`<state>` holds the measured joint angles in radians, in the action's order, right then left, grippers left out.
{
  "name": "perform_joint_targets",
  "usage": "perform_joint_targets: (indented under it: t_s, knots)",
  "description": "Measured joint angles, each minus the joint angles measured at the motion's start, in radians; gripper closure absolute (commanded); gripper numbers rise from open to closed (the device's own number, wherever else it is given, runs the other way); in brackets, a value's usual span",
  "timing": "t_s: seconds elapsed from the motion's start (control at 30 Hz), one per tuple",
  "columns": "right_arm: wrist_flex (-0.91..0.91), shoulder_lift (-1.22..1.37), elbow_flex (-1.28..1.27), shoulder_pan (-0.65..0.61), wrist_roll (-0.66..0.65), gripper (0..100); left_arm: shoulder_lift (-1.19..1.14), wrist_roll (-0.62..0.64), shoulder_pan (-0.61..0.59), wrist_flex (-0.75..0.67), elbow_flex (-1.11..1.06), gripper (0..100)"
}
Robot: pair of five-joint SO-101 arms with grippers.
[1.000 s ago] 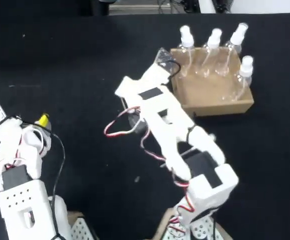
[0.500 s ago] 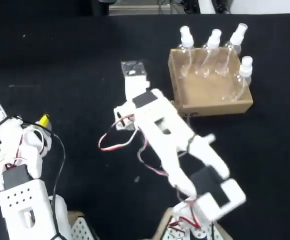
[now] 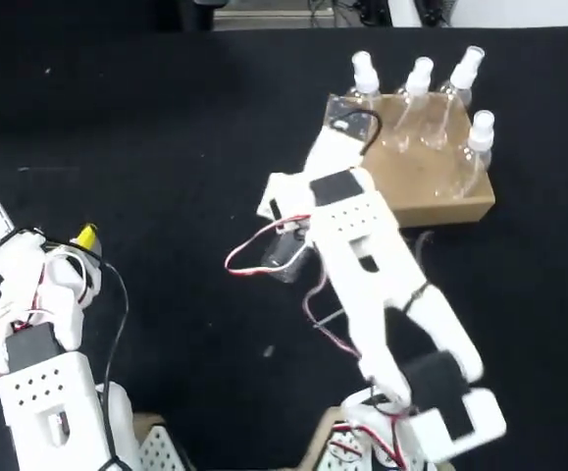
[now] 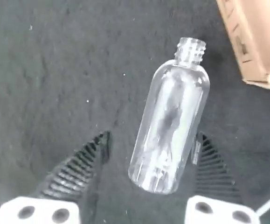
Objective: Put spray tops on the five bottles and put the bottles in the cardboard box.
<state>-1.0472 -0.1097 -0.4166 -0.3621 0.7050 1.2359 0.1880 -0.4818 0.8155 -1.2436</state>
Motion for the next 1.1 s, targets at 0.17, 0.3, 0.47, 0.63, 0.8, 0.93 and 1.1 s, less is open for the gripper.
perform_joint_targets:
  t_s: [0.17,0.3,0.47,0.63,0.8,0.93,1.1]
  knots:
    - [0.015,0.106,0.000,0.005,0.049,69.7,0.000,0.000,0.000,0.000,0.000,76]
    - [0.017,0.180,0.008,0.000,0.072,66.3,0.000,0.000,0.000,0.000,0.000,76]
    - [0.023,0.273,0.080,0.003,0.074,66.3,0.000,0.000,0.000,0.000,0.000,76]
    - [0.023,0.420,0.166,0.003,0.061,68.9,0.000,0.000,0.000,0.000,0.000,76]
    - [-0.028,0.480,0.196,0.028,-0.115,97.5,0.000,0.000,0.000,0.000,0.000,76]
    - [-0.126,0.468,0.198,0.068,-0.367,99.3,0.000,0.000,0.000,0.000,0.000,76]
    - [-0.288,0.373,0.178,0.061,-0.698,98.8,0.000,0.000,0.000,0.000,0.000,76]
